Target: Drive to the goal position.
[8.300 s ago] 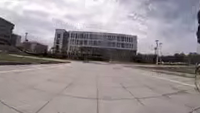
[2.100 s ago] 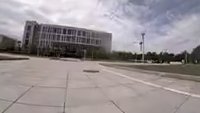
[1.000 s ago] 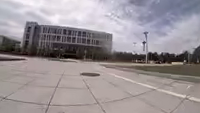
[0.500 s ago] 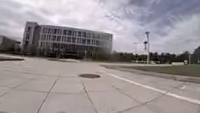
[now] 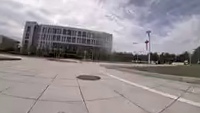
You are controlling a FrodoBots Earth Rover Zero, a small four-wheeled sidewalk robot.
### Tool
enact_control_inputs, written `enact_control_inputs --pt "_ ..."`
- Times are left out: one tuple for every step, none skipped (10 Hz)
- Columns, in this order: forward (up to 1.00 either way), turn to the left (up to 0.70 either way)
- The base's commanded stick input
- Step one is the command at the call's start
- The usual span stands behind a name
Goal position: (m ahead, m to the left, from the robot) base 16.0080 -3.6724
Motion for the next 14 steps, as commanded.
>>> enact_control_inputs --pt "0.70 0.00" --pt "0.70 0.00" --pt "0.70 0.00" --pt "0.70 0.00" --pt "0.70 0.00" --pt "0.70 0.00" --pt "0.70 0.00" --pt "0.70 0.00" --pt "0.70 0.00" --pt "0.70 0.00" --pt "0.70 0.00" --pt "0.70 0.00" --pt "0.70 0.00" --pt "0.70 0.00"
